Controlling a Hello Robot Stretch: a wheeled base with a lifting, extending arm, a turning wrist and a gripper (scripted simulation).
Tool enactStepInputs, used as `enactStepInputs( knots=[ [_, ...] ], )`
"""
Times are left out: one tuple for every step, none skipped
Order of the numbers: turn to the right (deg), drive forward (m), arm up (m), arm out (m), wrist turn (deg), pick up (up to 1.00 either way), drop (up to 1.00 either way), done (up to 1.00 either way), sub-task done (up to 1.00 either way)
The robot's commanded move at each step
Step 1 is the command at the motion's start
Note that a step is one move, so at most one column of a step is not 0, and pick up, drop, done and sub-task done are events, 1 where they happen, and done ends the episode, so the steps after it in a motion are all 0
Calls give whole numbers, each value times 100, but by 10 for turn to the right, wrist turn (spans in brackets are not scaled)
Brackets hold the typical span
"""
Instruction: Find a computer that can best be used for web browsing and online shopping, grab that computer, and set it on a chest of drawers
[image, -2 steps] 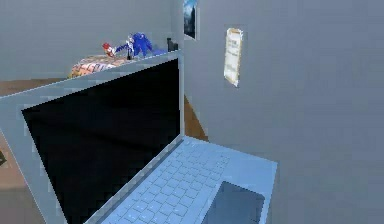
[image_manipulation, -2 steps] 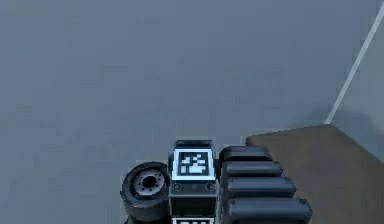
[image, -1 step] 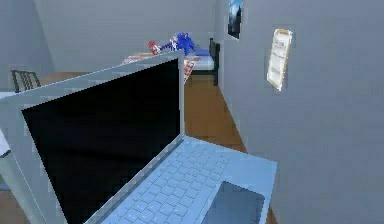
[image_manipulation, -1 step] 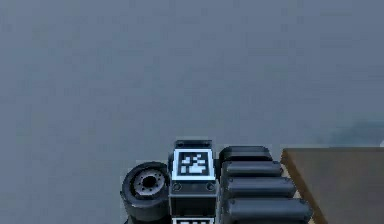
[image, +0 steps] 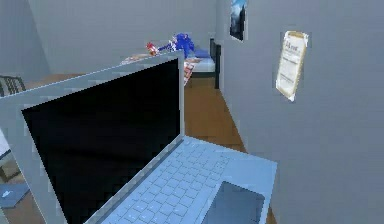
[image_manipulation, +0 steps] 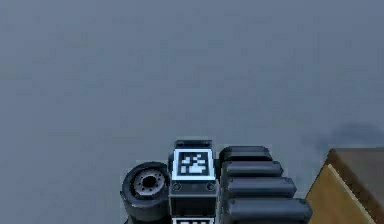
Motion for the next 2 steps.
enactStepInputs(
  knots=[
    [-180, 0, 0, 0, 0, 0, 0, 0, 0],
    [-30, 0, 0, 0, 0, 0, 0, 0, 0]
  ],
)
